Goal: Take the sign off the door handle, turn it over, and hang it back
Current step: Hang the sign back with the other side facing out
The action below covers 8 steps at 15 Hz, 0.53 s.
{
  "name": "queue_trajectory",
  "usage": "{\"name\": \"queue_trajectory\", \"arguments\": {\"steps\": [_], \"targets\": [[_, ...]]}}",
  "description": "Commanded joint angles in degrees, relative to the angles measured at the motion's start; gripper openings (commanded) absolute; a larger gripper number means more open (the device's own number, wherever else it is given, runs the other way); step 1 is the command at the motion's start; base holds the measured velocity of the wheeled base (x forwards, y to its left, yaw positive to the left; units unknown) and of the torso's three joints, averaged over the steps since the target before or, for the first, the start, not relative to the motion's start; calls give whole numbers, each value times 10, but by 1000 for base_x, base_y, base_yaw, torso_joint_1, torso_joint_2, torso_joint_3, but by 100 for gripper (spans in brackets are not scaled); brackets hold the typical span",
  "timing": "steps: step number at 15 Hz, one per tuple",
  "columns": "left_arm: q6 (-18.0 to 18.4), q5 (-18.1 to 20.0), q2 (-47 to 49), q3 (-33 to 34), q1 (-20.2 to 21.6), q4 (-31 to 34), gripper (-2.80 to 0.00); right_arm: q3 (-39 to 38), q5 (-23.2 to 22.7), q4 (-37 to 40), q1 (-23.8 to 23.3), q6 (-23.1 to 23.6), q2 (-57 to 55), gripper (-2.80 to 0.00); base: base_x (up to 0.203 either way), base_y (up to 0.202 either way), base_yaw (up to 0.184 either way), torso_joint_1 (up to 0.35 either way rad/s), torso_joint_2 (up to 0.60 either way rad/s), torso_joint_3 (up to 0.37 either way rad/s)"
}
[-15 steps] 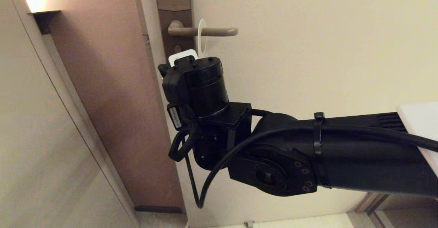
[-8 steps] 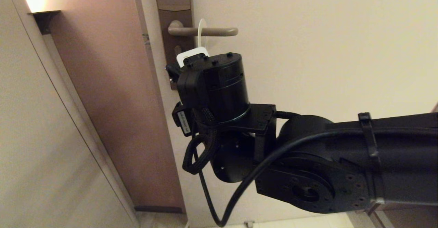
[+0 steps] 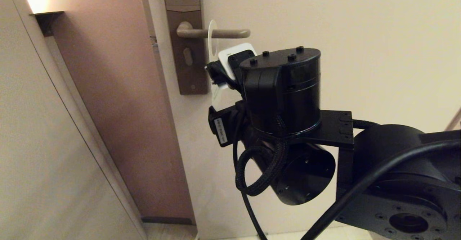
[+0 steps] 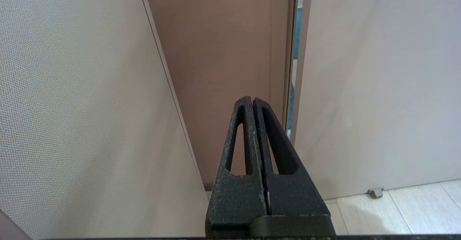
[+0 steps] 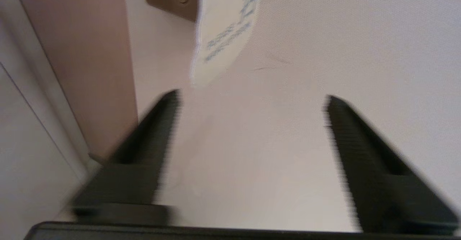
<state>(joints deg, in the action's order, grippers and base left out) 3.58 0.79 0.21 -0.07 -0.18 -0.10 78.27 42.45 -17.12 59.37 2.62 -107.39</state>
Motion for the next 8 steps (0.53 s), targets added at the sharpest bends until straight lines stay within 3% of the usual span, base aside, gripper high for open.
{"name": "queue_trajectory", "arguments": {"steps": [1, 8], "targets": [[0, 0, 0, 0, 0, 0, -280, -2, 3, -8, -1, 1, 6, -280, 0, 0, 0, 0, 0, 0], [0, 0, 0, 0, 0, 0, -280, 45, 0, -25, -3, 18, -33, -280, 0, 0, 0, 0, 0, 0]]}}
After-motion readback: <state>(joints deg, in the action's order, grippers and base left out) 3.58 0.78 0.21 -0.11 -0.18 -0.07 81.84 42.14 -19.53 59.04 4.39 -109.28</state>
